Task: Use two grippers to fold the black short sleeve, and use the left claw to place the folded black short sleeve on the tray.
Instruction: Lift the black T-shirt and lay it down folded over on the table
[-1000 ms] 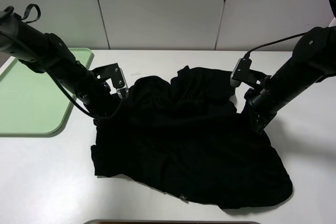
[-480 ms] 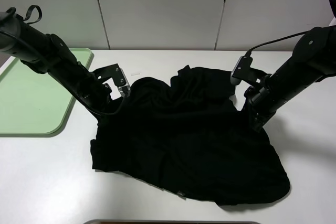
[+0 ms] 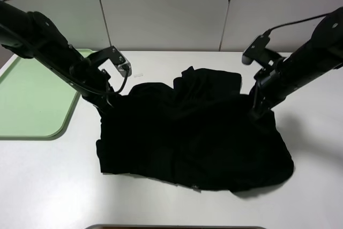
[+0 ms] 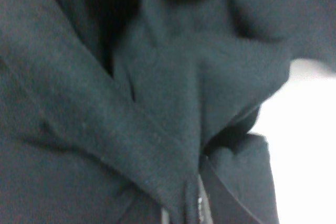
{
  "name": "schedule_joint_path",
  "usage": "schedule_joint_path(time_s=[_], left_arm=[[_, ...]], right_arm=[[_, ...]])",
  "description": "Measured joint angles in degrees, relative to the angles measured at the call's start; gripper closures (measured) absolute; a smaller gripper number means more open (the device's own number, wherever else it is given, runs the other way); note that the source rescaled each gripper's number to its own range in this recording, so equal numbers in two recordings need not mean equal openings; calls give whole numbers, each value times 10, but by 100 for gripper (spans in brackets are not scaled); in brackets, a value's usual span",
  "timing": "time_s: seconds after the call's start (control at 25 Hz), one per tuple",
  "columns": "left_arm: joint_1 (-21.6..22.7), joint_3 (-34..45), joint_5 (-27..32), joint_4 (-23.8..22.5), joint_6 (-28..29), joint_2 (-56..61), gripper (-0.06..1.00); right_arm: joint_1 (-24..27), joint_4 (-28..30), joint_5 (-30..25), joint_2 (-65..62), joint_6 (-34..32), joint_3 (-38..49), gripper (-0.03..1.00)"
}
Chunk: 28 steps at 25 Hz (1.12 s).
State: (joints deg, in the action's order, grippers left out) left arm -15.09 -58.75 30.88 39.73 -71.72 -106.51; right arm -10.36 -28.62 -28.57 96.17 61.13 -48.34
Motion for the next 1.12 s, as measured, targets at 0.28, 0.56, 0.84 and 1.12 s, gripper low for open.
schedule_joint_path(time_s=[0.28,0.56,0.84,1.12], left_arm=[[0,0,74,26,6,166,86],[0,0,92,35,6,371,86],[-3,0,43,3,7,561,86],[-5,0,21,-142,88,457,86]], right_arm=[[0,11,-17,-210,-15,-5,96],[0,37,-27,-428,-37,-5,96],[0,69,-5,-527,-37,-21,96],[-5,82,70,-344,-37,-57,96]])
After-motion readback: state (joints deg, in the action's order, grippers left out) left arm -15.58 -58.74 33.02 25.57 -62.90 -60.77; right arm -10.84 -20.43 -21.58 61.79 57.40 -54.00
